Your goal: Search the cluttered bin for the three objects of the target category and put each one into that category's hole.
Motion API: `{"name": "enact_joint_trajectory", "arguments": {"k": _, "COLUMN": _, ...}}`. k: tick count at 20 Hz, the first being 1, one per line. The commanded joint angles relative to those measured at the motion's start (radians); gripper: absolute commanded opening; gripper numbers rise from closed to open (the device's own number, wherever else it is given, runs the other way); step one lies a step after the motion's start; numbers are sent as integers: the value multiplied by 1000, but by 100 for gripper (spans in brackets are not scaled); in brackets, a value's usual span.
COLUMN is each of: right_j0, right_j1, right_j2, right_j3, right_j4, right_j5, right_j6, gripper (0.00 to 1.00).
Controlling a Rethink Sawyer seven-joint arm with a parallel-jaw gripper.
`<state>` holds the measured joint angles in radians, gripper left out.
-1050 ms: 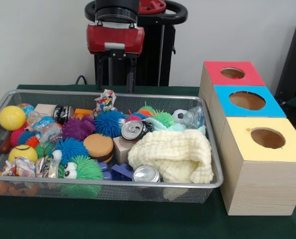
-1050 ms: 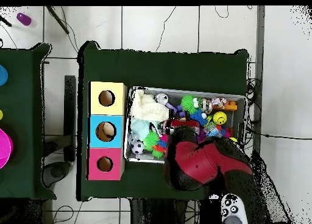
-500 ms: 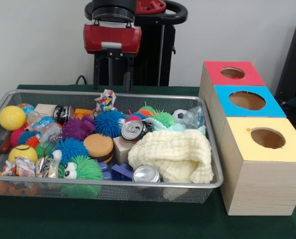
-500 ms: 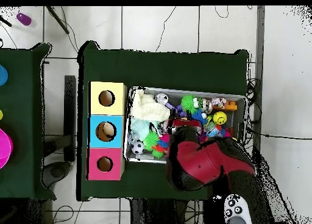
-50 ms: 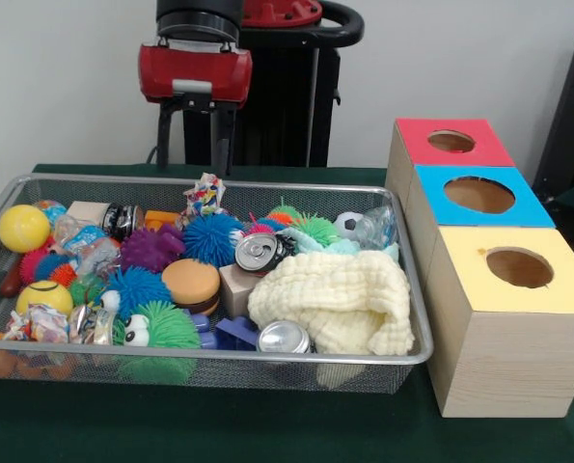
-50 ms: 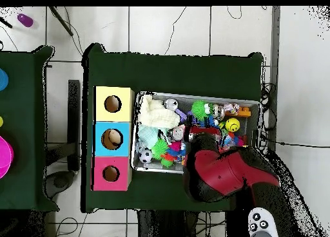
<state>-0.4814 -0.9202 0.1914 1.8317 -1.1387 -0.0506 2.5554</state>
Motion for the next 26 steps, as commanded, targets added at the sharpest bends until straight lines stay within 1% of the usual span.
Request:
{"name": "enact_joint_trajectory", "arguments": {"k": 1, "right_j0": -11, "right_j1": -1, "right_j2": 83, "right_j3": 36, "right_j4": -72, "right_j5": -7, "right_j6": -58, "gripper": 100}}
{"name": "enact_joint_trajectory", "arguments": {"k": 2, "right_j0": 25, "right_j1": 1, "right_j2": 32, "right_j3": 21, "right_j4": -67, "right_j5": -44, "right_j6": -49, "gripper": 100}}
{"name": "enact_joint_trajectory", "arguments": {"k": 5, "right_j0": 120, "right_j1": 13, "right_j2": -102, "right_j3": -19, "right_j4": -22, "right_j5": -148, "right_j6": -87, "gripper": 100}}
{"name": "enact_joint_trajectory", "arguments": {"k": 6, "right_j0": 156, "right_j1": 41, "right_j2": -165, "right_j3": -39, "right_j4": 28, "right_j5": -210, "right_j6": -125, "gripper": 100}}
{"name": "enact_joint_trajectory", "arguments": {"k": 7, "right_j0": 183, "right_j1": 61, "right_j2": -210, "right_j3": -54, "right_j4": 68, "right_j5": -243, "right_j6": -144, "gripper": 100}}
{"name": "enact_joint_trajectory", "arguments": {"k": 8, "right_j0": 235, "right_j1": 119, "right_j2": -303, "right_j3": -81, "right_j4": 162, "right_j5": -315, "right_j6": -198, "gripper": 100}}
{"name": "enact_joint_trajectory", "arguments": {"k": 9, "right_j0": 261, "right_j1": 152, "right_j2": -354, "right_j3": -94, "right_j4": 219, "right_j5": -360, "right_j6": -232, "gripper": 100}}
{"name": "enact_joint_trajectory", "arguments": {"k": 10, "right_j0": 309, "right_j1": 215, "right_j2": -439, "right_j3": -114, "right_j4": 332, "right_j5": -435, "right_j6": -286, "gripper": 100}}
{"name": "enact_joint_trajectory", "arguments": {"k": 11, "right_j0": 333, "right_j1": 248, "right_j2": -479, "right_j3": -119, "right_j4": 392, "right_j5": -477, "right_j6": -311, "gripper": 100}}
{"name": "enact_joint_trajectory", "arguments": {"k": 12, "right_j0": 365, "right_j1": 297, "right_j2": -532, "right_j3": -120, "right_j4": 481, "right_j5": -542, "right_j6": -354, "gripper": 100}}
{"name": "enact_joint_trajectory", "arguments": {"k": 14, "right_j0": 391, "right_j1": 327, "right_j2": -567, "right_j3": -112, "right_j4": 537, "right_j5": -594, "right_j6": -374, "gripper": 100}}
{"name": "enact_joint_trajectory", "arguments": {"k": 15, "right_j0": 395, "right_j1": 329, "right_j2": -572, "right_j3": -111, "right_j4": 535, "right_j5": -597, "right_j6": -366, "gripper": 100}}
{"name": "enact_joint_trajectory", "arguments": {"k": 18, "right_j0": 418, "right_j1": 327, "right_j2": -581, "right_j3": -109, "right_j4": 498, "right_j5": -594, "right_j6": -319, "gripper": 100}}
{"name": "enact_joint_trajectory", "arguments": {"k": 23, "right_j0": 448, "right_j1": 346, "right_j2": -603, "right_j3": -127, "right_j4": 485, "right_j5": -612, "right_j6": -248, "gripper": 100}}
{"name": "enact_joint_trajectory", "arguments": {"k": 26, "right_j0": 441, "right_j1": 400, "right_j2": -603, "right_j3": -161, "right_j4": 504, "right_j5": -676, "right_j6": -261, "gripper": 100}}
